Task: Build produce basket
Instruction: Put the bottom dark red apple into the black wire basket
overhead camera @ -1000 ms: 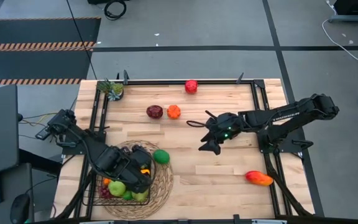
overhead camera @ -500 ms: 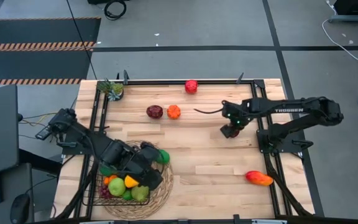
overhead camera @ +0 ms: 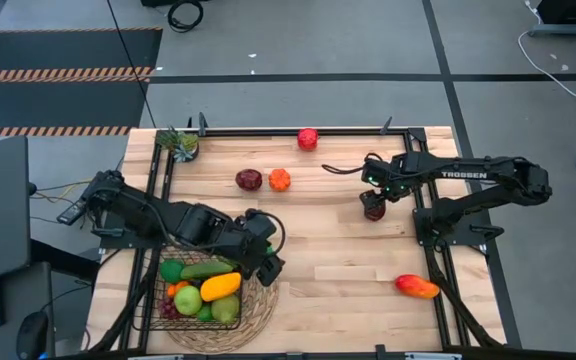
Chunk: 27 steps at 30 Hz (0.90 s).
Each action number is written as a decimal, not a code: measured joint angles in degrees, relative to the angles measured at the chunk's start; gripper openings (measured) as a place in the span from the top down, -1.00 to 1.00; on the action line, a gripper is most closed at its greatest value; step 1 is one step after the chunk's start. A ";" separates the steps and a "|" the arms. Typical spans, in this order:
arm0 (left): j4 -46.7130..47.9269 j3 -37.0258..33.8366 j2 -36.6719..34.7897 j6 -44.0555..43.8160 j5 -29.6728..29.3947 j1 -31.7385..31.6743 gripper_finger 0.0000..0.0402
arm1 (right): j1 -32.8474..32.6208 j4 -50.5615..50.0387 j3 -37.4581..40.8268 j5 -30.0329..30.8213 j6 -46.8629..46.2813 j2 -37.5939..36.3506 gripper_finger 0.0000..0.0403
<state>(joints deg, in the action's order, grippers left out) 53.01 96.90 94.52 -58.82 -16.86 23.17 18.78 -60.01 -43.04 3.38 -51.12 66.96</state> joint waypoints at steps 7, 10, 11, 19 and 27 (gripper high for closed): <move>-0.13 0.00 0.00 1.81 0.00 -0.58 -0.58 | 0.92 5.88 2.59 -1.54 -3.30 -0.03 -0.51; -0.48 0.00 0.00 3.07 0.01 -0.63 -0.58 | 0.90 9.73 3.70 -1.96 -6.02 0.00 -0.57; -0.39 0.00 0.00 3.20 0.02 -0.63 -0.58 | 0.90 11.43 4.14 -2.30 -7.23 0.02 -0.60; -0.47 0.00 0.00 4.62 0.02 -0.63 -0.58 | 0.82 17.47 8.25 -8.15 -10.72 2.06 -0.80; -0.95 0.00 0.00 5.47 0.02 -0.63 -0.58 | 0.77 21.91 10.05 -9.16 -9.39 2.64 -0.76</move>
<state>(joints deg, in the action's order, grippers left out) 52.06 96.90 94.52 -53.34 -16.84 22.55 19.55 -38.09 -32.99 -5.78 -60.52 69.60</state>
